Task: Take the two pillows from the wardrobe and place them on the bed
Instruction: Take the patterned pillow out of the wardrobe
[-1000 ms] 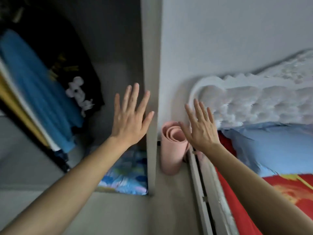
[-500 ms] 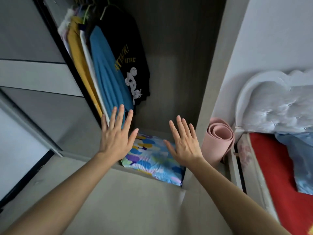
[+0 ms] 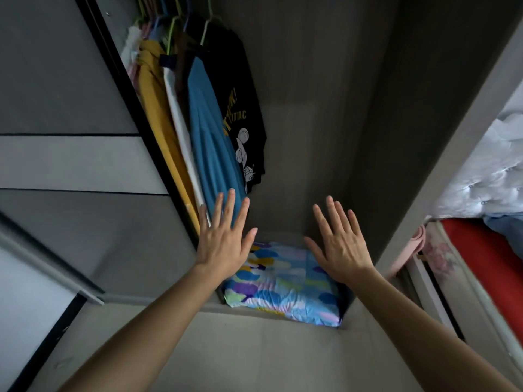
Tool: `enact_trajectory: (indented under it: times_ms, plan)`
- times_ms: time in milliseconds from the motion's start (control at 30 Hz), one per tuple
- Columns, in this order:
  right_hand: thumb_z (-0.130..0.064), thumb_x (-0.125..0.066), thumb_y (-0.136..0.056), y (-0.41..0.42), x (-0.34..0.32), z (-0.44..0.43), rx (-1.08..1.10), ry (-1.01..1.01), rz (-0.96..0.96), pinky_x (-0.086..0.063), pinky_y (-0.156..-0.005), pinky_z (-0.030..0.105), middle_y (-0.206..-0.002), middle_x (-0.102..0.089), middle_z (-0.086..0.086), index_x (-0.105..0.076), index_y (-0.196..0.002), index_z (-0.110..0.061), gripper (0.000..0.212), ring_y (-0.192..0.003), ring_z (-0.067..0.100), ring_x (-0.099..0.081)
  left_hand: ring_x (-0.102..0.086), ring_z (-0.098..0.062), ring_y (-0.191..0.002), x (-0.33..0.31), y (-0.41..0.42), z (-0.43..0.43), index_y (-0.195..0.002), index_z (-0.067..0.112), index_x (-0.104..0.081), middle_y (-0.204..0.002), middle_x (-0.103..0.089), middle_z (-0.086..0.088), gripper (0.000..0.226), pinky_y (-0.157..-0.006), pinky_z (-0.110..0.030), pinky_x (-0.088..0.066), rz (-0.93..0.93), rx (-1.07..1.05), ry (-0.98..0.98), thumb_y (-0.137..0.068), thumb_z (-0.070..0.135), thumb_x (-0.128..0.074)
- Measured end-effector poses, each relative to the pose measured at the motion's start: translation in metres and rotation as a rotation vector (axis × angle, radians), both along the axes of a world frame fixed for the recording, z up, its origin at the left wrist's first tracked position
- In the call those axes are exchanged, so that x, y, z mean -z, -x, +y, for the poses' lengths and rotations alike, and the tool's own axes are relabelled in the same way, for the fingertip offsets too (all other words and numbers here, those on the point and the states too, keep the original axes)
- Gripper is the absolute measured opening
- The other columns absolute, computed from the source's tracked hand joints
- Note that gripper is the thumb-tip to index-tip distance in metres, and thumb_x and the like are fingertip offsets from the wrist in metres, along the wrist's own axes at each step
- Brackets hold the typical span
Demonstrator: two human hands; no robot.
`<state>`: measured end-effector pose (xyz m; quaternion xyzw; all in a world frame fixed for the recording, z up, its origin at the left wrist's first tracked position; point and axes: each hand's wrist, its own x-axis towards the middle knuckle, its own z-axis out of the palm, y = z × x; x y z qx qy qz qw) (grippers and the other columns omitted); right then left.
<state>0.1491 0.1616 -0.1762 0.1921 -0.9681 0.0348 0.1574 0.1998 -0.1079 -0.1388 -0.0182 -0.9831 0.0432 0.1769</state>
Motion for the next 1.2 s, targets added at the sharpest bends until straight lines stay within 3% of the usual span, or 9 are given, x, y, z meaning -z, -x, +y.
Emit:
enact_trajectory:
  times_ms: [267, 767, 900, 1200]
  plan:
    - [-0.056, -0.037, -0.097, 0.054, 0.067, 0.003, 0.088, 0.099, -0.022, -0.02, -0.12, 0.053, -0.162, -0.019, 0.022, -0.024, -0.155, -0.012, 0.074, -0.148, 0.038, -0.024, -0.018, -0.037, -0.148, 0.066, 0.081, 0.01, -0.155, 0.019, -0.019, -0.163, -0.013, -0.015, 0.067, -0.113, -0.064, -0.023, -0.126, 0.065, -0.036, -0.099, 0.056, -0.024]
    - [-0.058, -0.032, -0.1, 0.135, 0.249, -0.018, 0.123, 0.105, -0.476, -0.015, -0.122, 0.054, -0.164, -0.01, 0.021, -0.014, -0.158, -0.014, 0.075, -0.151, 0.038, -0.016, -0.018, -0.034, -0.148, 0.244, 0.186, -0.001, -0.153, 0.016, -0.022, -0.163, -0.016, -0.014, 0.068, -0.114, -0.062, -0.022, -0.421, 0.097, -0.037, -0.098, 0.054, -0.03]
    - [-0.057, -0.033, -0.1, 0.148, 0.306, -0.024, 0.124, 0.071, -0.515, -0.016, -0.122, 0.055, -0.164, -0.01, 0.02, -0.015, -0.158, -0.014, 0.074, -0.151, 0.038, -0.015, -0.019, -0.033, -0.148, 0.316, 0.209, -0.009, -0.154, 0.014, -0.022, -0.162, -0.019, -0.013, 0.069, -0.116, -0.057, -0.018, -0.497, 0.091, -0.072, -0.098, 0.052, -0.031]
    - [-0.048, -0.045, -0.099, 0.152, 0.558, -0.061, 0.195, 0.035, -0.712, -0.016, -0.121, 0.057, -0.164, -0.008, 0.023, -0.014, -0.158, -0.011, 0.076, -0.15, 0.042, -0.016, -0.021, -0.033, -0.148, 0.584, 0.198, -0.022, -0.154, 0.014, -0.021, -0.162, -0.019, -0.013, 0.068, -0.115, -0.059, -0.023, -0.718, 0.039, -0.108, -0.098, 0.052, -0.03]
